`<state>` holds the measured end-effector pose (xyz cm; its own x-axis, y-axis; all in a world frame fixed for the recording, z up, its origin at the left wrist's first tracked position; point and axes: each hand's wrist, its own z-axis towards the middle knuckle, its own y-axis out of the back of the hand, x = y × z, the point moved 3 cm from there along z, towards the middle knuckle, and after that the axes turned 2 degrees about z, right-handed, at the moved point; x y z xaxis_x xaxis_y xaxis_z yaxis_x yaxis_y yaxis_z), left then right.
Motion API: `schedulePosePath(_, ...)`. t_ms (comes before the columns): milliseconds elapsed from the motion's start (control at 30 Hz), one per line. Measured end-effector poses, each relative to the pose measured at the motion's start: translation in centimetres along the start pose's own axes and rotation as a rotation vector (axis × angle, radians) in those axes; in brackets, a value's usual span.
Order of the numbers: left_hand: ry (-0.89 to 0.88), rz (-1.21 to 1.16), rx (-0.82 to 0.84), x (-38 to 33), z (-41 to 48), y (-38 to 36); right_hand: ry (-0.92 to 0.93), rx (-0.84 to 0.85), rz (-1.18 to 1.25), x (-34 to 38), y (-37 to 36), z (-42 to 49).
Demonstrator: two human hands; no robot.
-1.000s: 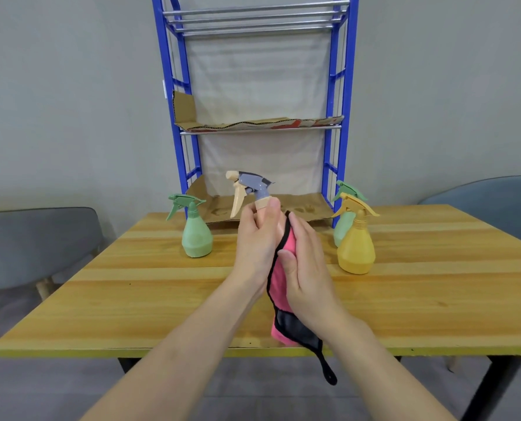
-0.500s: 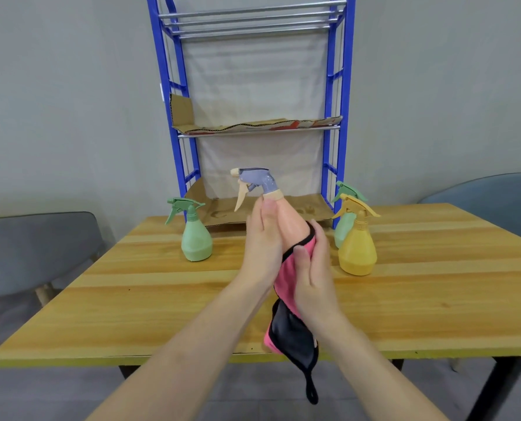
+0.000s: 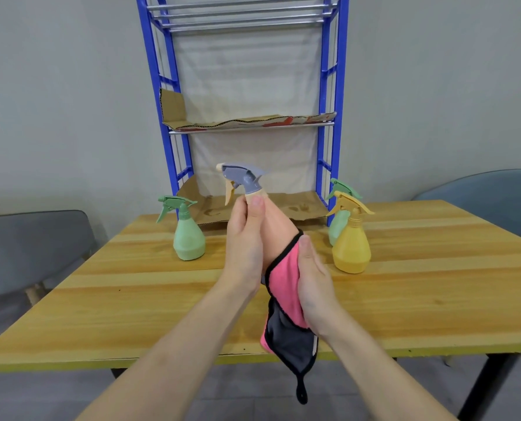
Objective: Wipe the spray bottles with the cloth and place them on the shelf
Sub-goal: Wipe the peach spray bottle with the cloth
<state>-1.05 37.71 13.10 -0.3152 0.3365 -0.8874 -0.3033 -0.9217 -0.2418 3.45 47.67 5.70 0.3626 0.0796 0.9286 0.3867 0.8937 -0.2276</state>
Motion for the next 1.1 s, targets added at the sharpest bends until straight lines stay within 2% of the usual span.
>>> schedulePosePath(67,0.032,-0.022,-0.030,0.4,-0.1,-0.1,0.085,0.034,-0.134,1.0,-0.5,-0.7)
schedulePosePath(200,0.071,-0.020,-0.043,0.6,0.1,-0.1,0.421,0.093,-0.543,1.7,-0.3,-0.9)
schedulePosePath(267,0.063,-0.016,-0.050,0.5,0.2,0.0,0.381,0.126,-0.489,1.7,-0.1,-0.3)
schedulePosePath(433,-0.033,-0.017,-0.063,0.0,0.7,0.4,-0.052,0.041,0.032,2.3,-0.3,0.3)
schedulePosePath(533,-0.108,0.028,-0.100,0.2,0.7,0.1,-0.142,-0.006,0.060,1.8,-0.4,0.4)
schedulePosePath(667,-0.213,0.143,-0.202,0.6,0.8,-0.2,-0.089,-0.051,-0.047,1.6,-0.7,0.5)
schedulePosePath(800,-0.266,0.259,-0.241,0.8,2.3,-0.2,0.085,-0.051,-0.241,1.8,-0.3,0.1)
schedulePosePath(1100,-0.166,0.336,-0.156,1.5,4.4,0.3,0.287,-0.097,-0.497,3.4,3.1,0.4)
